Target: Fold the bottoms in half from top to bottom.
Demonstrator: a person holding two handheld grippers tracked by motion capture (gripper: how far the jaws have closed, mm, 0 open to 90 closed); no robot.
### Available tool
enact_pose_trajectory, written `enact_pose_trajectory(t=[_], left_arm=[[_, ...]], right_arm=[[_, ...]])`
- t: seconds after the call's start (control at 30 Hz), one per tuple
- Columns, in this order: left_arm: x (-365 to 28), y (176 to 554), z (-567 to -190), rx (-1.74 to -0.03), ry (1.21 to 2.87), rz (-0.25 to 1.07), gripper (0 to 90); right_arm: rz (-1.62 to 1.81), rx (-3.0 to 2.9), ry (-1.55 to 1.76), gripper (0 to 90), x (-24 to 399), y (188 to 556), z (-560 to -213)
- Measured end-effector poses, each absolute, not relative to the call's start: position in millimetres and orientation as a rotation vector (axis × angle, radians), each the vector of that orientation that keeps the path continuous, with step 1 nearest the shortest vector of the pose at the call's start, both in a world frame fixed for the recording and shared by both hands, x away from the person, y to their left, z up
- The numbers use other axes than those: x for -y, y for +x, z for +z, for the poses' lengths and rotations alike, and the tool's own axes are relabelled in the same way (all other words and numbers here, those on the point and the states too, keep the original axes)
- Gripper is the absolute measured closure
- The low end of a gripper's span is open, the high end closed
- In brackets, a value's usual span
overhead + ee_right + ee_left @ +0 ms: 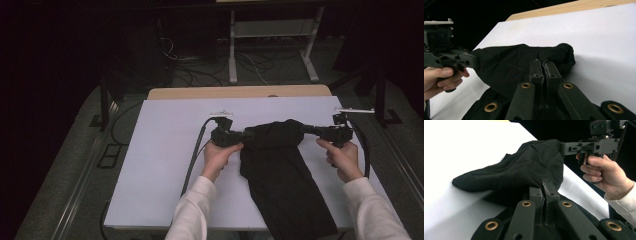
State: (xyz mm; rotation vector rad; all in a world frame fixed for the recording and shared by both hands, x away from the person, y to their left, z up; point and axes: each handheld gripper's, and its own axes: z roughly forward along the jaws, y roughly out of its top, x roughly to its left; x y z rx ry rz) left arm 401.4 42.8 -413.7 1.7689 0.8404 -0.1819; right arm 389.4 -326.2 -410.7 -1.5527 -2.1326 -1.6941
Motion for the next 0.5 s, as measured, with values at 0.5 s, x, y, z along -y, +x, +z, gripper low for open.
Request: enact_pose_trajectory(t=[0.5], left_arm=[[-40,381,-402,-0.827,1.768,-0.149,86.8]], right_arm=[[-1.674,2.153,-1.539,86.1,331,379,-415]])
